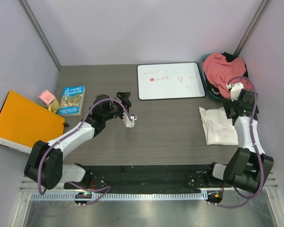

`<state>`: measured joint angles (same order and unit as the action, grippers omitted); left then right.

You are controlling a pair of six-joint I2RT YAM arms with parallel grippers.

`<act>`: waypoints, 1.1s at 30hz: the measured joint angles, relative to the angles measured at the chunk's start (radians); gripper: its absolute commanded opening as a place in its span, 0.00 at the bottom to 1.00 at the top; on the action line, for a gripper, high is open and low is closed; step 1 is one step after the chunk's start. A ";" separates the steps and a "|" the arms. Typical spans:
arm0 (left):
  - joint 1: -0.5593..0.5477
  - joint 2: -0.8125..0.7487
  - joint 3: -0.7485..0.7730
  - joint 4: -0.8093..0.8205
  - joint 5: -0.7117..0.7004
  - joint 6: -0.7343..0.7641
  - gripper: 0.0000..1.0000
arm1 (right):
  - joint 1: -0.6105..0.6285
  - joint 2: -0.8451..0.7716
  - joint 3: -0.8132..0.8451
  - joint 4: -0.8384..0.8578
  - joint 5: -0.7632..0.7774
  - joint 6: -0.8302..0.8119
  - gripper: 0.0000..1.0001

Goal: Fold and stack the t-shirts
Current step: Put the neatly folded tshirt into the corner of the board with the right arm

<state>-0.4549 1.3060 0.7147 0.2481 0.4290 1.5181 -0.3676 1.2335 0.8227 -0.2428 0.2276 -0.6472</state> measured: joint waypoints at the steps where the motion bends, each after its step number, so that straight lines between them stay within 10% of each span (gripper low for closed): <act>1: 0.000 -0.002 0.017 -0.024 -0.002 -0.038 0.91 | 0.000 -0.014 0.044 -0.050 -0.073 0.023 1.00; 12: 0.003 -0.013 0.337 -0.232 -0.124 -0.709 1.00 | 0.160 0.000 0.197 -0.212 -0.434 0.213 1.00; 33: 0.004 -0.058 0.256 -0.330 -0.150 -0.761 1.00 | 0.100 0.295 0.023 -0.196 -0.360 0.122 1.00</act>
<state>-0.4511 1.2476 0.9710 -0.0814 0.2794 0.7567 -0.2676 1.5288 0.8452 -0.4385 -0.1322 -0.5255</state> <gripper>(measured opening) 0.996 0.996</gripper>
